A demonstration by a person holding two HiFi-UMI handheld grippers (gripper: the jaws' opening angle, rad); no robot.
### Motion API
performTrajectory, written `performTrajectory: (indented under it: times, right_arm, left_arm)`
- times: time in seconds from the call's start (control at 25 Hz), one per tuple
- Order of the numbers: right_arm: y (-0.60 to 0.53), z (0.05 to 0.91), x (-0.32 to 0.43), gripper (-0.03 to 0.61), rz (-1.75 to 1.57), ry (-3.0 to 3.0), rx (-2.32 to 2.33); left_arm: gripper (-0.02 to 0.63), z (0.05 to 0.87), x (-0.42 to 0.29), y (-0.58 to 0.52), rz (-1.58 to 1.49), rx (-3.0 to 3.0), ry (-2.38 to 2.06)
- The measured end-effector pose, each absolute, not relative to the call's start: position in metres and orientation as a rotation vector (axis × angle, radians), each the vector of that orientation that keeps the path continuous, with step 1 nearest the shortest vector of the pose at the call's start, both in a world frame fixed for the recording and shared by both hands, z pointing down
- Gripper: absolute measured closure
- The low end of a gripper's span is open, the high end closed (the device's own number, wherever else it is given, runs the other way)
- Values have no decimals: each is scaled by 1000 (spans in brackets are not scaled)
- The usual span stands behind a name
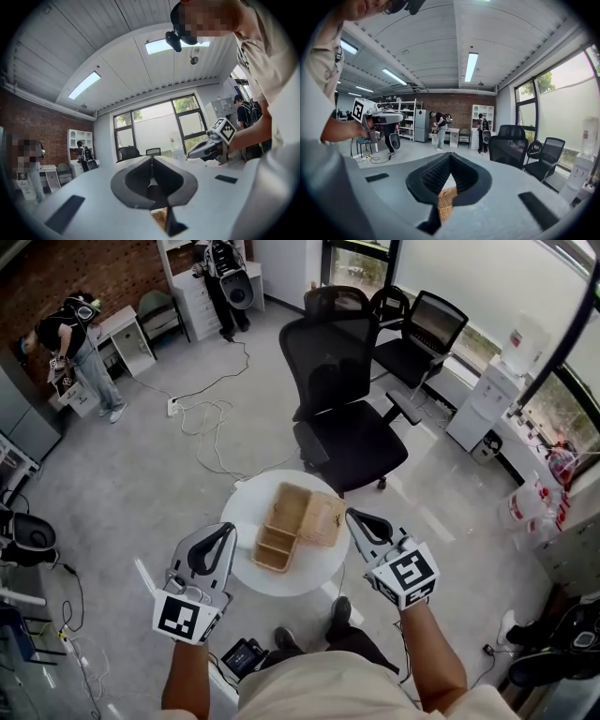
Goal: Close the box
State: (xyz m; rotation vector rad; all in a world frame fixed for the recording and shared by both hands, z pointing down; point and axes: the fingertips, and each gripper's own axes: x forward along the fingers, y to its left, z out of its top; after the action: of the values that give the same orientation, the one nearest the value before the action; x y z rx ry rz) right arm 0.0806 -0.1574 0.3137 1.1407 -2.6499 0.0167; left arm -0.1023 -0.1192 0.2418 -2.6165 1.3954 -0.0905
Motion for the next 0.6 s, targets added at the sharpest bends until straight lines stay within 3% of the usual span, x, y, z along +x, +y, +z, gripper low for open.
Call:
performTrajectory:
  times: [0.6]
  right_arm:
    - [-233, 501, 120, 584, 343, -2568, 1074]
  left_arm:
    - [600, 332, -75, -167, -240, -2657, 1527]
